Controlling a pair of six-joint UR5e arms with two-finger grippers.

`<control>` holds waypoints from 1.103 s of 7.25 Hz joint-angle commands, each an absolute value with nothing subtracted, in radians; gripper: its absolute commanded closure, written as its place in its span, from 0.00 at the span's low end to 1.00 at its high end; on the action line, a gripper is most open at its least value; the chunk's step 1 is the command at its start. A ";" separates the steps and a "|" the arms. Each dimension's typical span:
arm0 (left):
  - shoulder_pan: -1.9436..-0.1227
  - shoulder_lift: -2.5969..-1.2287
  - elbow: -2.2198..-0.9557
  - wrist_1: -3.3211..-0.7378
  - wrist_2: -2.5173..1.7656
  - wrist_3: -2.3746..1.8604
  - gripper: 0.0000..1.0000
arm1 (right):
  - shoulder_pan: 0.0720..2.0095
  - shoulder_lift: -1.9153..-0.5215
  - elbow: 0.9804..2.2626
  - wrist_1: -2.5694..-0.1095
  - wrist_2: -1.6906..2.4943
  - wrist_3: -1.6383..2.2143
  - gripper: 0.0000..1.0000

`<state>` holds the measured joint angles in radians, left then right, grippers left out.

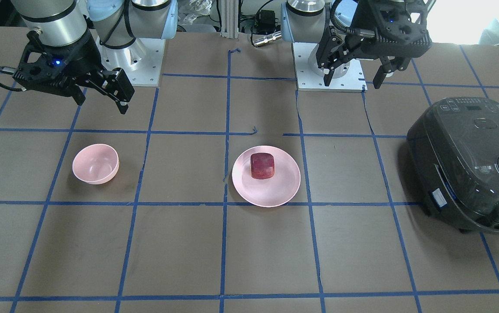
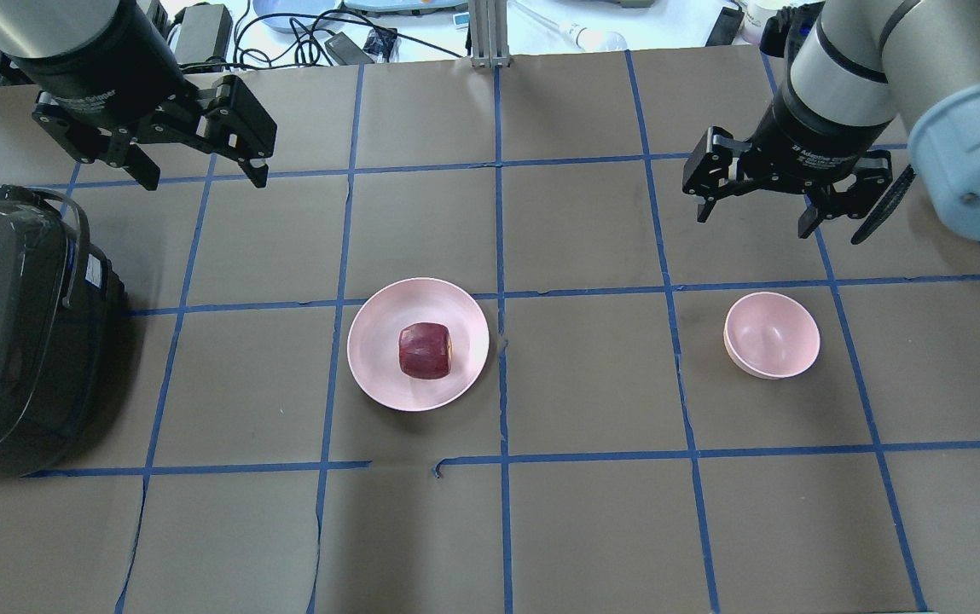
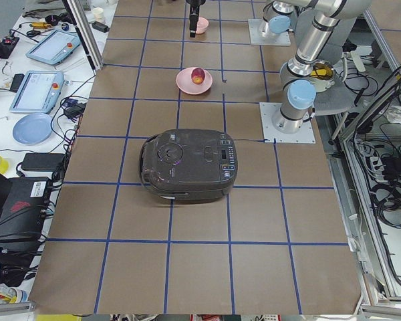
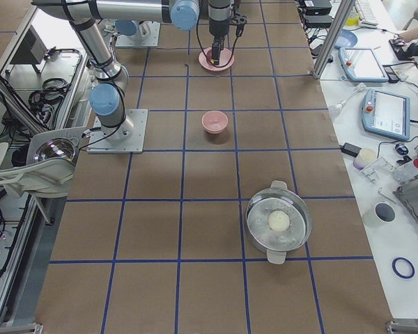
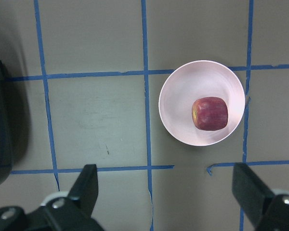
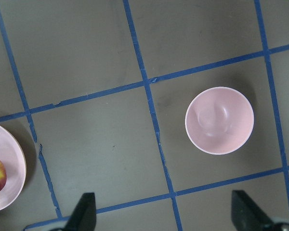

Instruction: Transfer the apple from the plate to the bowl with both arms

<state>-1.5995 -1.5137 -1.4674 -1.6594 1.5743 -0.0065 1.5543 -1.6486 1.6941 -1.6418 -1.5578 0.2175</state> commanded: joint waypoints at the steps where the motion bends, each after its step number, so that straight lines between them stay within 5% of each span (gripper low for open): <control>1: -1.595 -1.543 -1.467 -1.657 1.569 -0.020 0.00 | 1.537 -1.637 1.704 -1.638 -1.565 0.200 0.00; 5: -1.658 -1.653 -1.557 -1.570 1.559 -0.157 0.00 | 1.378 -1.570 1.724 -1.655 -1.548 -0.175 0.00; 8: -1.791 -1.750 -1.662 -1.355 1.562 -0.334 0.00 | 1.243 -1.459 1.878 -1.864 -1.555 -0.360 0.00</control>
